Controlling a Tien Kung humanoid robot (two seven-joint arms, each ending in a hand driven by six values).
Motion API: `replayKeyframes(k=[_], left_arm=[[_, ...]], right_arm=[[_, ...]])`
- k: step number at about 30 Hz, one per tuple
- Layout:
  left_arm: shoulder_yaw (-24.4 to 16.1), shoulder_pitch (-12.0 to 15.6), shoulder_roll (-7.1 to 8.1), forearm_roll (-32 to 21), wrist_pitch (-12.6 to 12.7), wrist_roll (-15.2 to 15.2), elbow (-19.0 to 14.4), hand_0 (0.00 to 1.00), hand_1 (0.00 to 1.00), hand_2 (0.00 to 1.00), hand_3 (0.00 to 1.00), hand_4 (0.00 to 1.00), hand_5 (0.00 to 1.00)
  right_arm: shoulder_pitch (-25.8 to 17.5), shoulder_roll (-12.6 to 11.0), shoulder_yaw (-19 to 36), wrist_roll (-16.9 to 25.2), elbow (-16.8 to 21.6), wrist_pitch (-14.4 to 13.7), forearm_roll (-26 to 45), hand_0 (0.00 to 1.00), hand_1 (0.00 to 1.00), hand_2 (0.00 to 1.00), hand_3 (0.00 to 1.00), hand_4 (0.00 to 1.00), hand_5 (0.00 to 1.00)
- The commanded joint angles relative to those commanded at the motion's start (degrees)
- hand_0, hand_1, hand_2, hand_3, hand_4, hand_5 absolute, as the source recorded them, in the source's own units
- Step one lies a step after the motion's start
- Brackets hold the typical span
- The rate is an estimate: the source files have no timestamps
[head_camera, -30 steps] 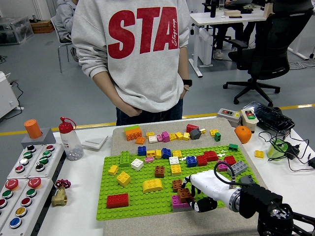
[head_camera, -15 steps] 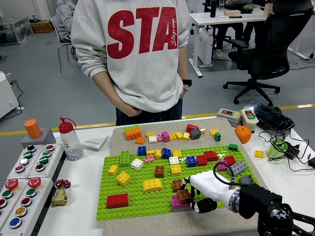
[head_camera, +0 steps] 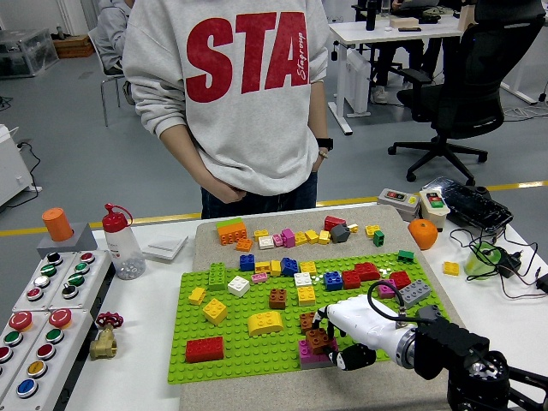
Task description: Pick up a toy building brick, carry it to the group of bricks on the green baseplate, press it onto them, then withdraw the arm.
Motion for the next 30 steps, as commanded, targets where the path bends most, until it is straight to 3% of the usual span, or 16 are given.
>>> replayKeyframes(k=[30], left_arm=[[0.0,0.0,-0.02,0.0,0.0,0.1,0.0,0.628,0.594,0.604,0.398,0.335,0.968]], right_arm=[[-0.3,0.0,0.7,-0.4,-0.2,1.6,-1.4,0.582,0.583,0.633,0.73,0.637,0.326]])
